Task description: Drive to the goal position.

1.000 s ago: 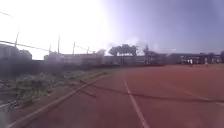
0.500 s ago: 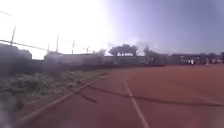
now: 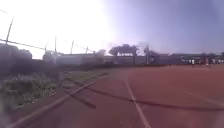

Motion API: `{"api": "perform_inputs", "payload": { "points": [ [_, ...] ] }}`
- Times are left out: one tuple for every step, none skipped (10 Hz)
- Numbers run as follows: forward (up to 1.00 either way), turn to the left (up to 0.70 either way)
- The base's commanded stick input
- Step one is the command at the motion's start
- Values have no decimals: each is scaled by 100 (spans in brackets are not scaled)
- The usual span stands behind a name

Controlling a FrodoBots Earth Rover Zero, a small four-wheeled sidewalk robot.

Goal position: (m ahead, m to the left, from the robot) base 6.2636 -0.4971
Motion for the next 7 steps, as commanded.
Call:
{"api": "perform_inputs", "payload": {
  "points": [
    [50, -47],
    [50, -34],
    [50, -9],
    [50, 0],
    [50, 0],
    [50, 0],
    [50, 0]
  ]
}}
